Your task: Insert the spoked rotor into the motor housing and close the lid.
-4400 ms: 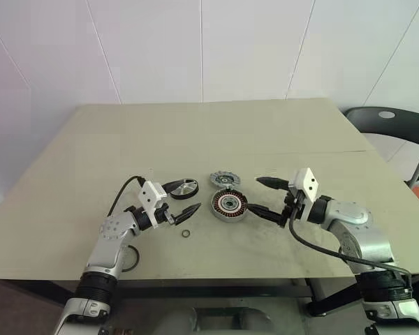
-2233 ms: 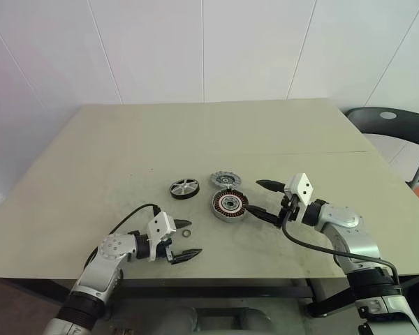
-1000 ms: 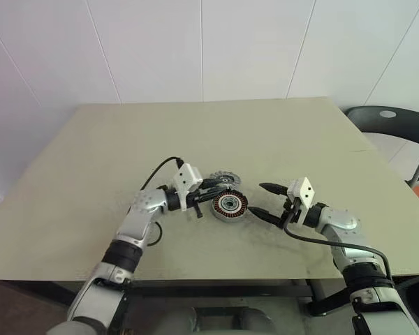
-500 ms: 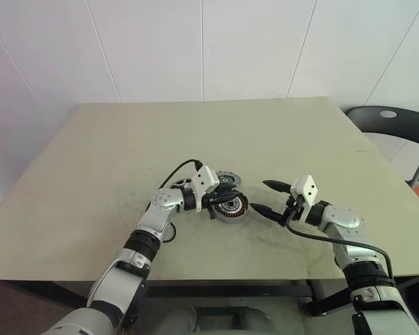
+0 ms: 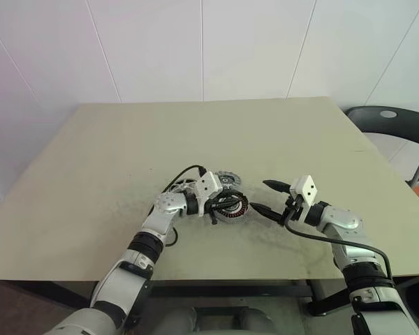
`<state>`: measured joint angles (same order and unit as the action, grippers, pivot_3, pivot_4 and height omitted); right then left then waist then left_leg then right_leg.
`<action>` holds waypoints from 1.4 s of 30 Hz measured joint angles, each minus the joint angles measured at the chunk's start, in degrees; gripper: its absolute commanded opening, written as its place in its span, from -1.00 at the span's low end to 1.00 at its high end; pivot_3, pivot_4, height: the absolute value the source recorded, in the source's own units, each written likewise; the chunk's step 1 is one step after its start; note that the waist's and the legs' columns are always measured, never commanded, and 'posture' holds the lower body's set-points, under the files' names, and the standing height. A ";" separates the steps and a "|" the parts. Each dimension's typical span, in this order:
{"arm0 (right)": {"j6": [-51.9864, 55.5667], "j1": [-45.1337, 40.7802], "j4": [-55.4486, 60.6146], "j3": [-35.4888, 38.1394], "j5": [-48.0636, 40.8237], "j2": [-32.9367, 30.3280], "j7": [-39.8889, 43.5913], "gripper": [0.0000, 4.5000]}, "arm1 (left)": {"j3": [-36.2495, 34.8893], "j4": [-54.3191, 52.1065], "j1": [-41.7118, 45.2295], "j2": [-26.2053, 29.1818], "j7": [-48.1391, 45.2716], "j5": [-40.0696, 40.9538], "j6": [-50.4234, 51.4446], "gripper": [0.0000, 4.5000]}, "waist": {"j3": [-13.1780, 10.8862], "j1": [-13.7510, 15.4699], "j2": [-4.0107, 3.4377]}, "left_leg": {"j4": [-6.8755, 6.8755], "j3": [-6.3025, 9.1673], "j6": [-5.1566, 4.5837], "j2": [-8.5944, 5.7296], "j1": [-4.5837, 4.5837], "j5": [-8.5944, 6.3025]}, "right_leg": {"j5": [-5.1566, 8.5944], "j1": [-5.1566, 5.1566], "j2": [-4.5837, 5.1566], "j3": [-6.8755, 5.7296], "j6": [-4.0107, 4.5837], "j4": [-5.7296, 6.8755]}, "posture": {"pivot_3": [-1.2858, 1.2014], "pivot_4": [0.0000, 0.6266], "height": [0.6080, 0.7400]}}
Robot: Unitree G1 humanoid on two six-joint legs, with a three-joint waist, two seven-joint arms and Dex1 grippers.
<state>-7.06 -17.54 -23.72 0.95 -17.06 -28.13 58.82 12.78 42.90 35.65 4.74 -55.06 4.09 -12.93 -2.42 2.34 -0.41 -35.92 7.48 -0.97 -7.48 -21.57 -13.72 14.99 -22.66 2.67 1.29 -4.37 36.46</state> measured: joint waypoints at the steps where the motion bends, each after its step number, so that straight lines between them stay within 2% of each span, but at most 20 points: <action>1: 0.04 0.19 0.17 0.00 0.00 0.00 -0.07 1.00 | 0.00 0.04 0.00 -0.06 0.00 -0.10 -0.10 -0.68 | 0.00 0.00 0.00 | 0.00 0.00 0.00 0.00 0.00 0.00 | 0.00 0.00 0.00 0.00 0.00 0.00 | 0.03 -1.00 1.00; 22: 1.70 0.65 2.81 -0.05 0.00 0.50 -1.70 1.00 | -0.29 3.27 0.06 -0.76 2.37 -2.20 -4.57 -0.68 | 0.01 0.00 0.00 | -0.05 0.00 0.00 0.00 0.02 0.00 | -0.01 0.02 0.00 0.00 -0.01 0.04 | 0.03 -1.00 1.00; 24: 1.70 0.65 2.91 -0.05 0.02 0.50 -1.79 1.00 | -0.73 3.67 0.06 -1.43 2.41 -1.85 -5.19 -0.35 | 0.01 0.01 0.00 | -0.06 0.00 0.00 0.00 0.02 0.00 | -0.01 0.03 0.00 0.00 -0.01 0.05 | 0.03 -1.00 1.00; 29: 1.70 0.65 3.20 -0.05 0.08 0.53 -2.04 1.00 | -1.24 3.79 0.05 -2.48 3.16 -1.12 -5.46 0.30 | 0.02 0.01 0.01 | -0.08 0.00 -0.01 0.00 0.03 0.01 | -0.02 0.04 0.00 0.00 -0.02 0.06 | 0.03 -1.00 1.00; 36: 1.69 0.65 3.20 -0.07 0.18 0.70 -2.38 1.00 | -1.36 3.82 0.40 -1.71 5.76 -1.37 -6.83 0.30 | 0.02 -0.01 0.01 | -0.15 -0.01 -0.01 -0.01 0.05 0.01 | -0.02 0.03 -0.01 0.00 -0.03 0.20 | 0.03 -1.00 1.00; 39: 1.69 0.65 3.20 -0.11 0.52 0.78 -2.49 1.00 | -2.71 3.83 1.39 -1.34 8.39 -1.40 -8.25 0.05 | 0.02 0.00 0.02 | -0.20 -0.01 -0.01 0.00 0.06 0.01 | -0.02 0.03 -0.01 0.00 -0.03 0.23 | 0.03 -1.00 1.00; 42: 1.67 0.63 3.20 -0.22 0.73 0.96 -2.64 1.00 | -3.58 3.87 2.77 -1.30 9.70 -1.17 -8.88 -0.37 | 0.04 0.00 0.02 | -0.20 -0.01 -0.01 -0.01 0.06 0.01 | -0.02 0.04 -0.01 0.00 -0.03 0.23 | 0.03 -1.00 1.00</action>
<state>-5.39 -16.91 -20.52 0.72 -16.33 -27.17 56.18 9.20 46.78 38.43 3.44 -45.37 2.92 -21.81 -2.39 2.34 -0.39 -36.12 7.47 -0.97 -7.49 -21.50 -13.71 14.96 -22.62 2.66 1.29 -4.40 36.69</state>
